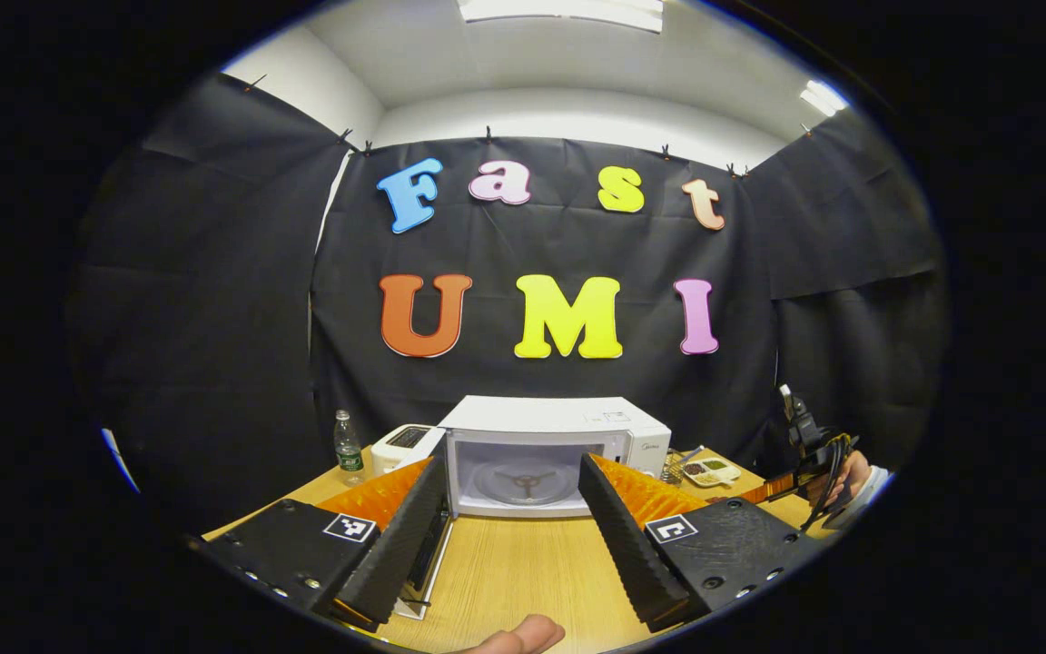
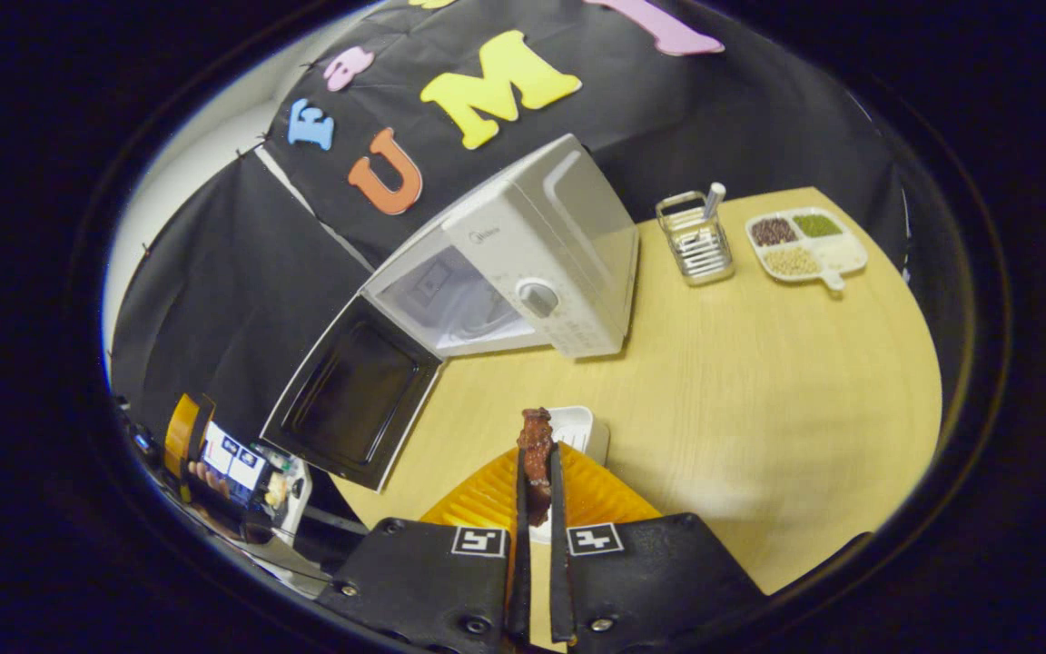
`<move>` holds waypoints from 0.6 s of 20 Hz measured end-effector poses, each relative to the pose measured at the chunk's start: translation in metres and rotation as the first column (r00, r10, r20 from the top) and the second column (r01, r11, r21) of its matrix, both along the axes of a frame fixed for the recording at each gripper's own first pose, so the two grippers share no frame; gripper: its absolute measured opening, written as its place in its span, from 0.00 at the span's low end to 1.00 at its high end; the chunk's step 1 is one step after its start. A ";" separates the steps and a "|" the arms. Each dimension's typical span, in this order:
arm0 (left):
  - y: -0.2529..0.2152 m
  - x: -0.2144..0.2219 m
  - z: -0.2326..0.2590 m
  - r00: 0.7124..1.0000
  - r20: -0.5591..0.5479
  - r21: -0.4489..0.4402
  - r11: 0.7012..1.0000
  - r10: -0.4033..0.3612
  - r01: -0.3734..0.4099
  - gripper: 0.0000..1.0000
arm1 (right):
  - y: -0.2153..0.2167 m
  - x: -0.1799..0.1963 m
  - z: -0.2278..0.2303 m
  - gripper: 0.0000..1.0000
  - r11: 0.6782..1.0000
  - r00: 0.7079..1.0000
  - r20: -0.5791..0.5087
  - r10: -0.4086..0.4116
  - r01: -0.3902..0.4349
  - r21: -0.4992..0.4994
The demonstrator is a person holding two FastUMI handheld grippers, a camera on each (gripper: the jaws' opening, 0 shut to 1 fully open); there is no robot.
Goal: Open the microwave oven with the left hand, put the food in, and close the microwave oven.
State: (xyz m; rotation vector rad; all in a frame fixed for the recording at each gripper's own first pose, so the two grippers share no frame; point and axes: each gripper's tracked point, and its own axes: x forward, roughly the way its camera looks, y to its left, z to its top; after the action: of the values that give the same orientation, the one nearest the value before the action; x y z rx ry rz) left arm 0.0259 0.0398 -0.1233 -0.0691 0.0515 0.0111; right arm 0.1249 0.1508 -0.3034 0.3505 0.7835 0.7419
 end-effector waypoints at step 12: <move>0.027 -0.013 -0.022 0.999 -0.012 -0.004 0.999 -0.039 0.039 0.92 | 0.076 0.008 0.035 0.12 0.922 0.833 0.543 -0.110 0.290 -0.258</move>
State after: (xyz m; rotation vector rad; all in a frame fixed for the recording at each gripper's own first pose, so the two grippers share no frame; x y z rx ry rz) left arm 0.0129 0.0664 -0.1455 -0.0721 0.0647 -0.0271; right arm 0.1326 0.2271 -0.2682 -0.0801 0.3323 0.4551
